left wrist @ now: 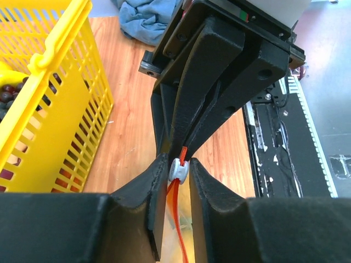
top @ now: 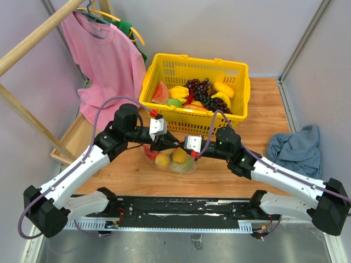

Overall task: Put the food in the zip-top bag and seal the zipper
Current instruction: Zip the zipper food storage bag at the center of the board.

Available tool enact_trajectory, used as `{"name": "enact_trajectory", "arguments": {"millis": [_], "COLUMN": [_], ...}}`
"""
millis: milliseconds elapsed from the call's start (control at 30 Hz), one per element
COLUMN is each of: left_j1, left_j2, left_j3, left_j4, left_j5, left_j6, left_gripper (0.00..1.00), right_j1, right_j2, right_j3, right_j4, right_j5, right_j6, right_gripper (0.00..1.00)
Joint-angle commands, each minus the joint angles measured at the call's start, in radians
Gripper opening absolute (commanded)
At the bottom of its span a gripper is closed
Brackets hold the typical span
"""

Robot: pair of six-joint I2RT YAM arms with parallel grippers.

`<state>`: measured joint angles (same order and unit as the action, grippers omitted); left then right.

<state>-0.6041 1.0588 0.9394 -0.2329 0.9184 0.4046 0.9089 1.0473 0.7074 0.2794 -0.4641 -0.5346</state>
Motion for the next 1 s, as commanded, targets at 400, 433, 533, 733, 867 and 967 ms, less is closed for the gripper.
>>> {"name": "enact_trajectory", "arguments": {"millis": [400, 433, 533, 733, 867, 967], "left_j1": [-0.01, -0.01, -0.01, -0.01, -0.01, -0.01], "left_j2": [-0.069, -0.074, -0.08, -0.073, -0.074, -0.075], "left_j3": [-0.017, -0.017, -0.011, -0.006, -0.005, -0.007], "left_j4": [-0.062, -0.066, -0.079, -0.076, -0.052, -0.035], "left_j5": [-0.112, -0.121, -0.145, -0.135, -0.1, -0.078], "left_j6": [0.056, 0.06, 0.066, 0.053, 0.035, 0.019], "left_gripper": [0.02, 0.01, 0.01, 0.01, 0.0, 0.0], "right_j1": [-0.026, -0.032, -0.056, -0.069, -0.069, -0.068], "right_j2": [-0.032, -0.033, -0.038, -0.022, 0.005, 0.032], "right_j3": [-0.024, -0.026, -0.017, 0.002, 0.042, 0.054], "right_j4": [0.137, 0.144, 0.138, 0.104, 0.041, 0.043], "right_j5": [0.097, 0.098, 0.097, 0.0, -0.062, -0.087], "right_j6": [0.054, 0.063, 0.098, 0.101, 0.09, 0.095], "right_gripper": [0.01, 0.01, 0.01, 0.01, 0.1, 0.24]}}
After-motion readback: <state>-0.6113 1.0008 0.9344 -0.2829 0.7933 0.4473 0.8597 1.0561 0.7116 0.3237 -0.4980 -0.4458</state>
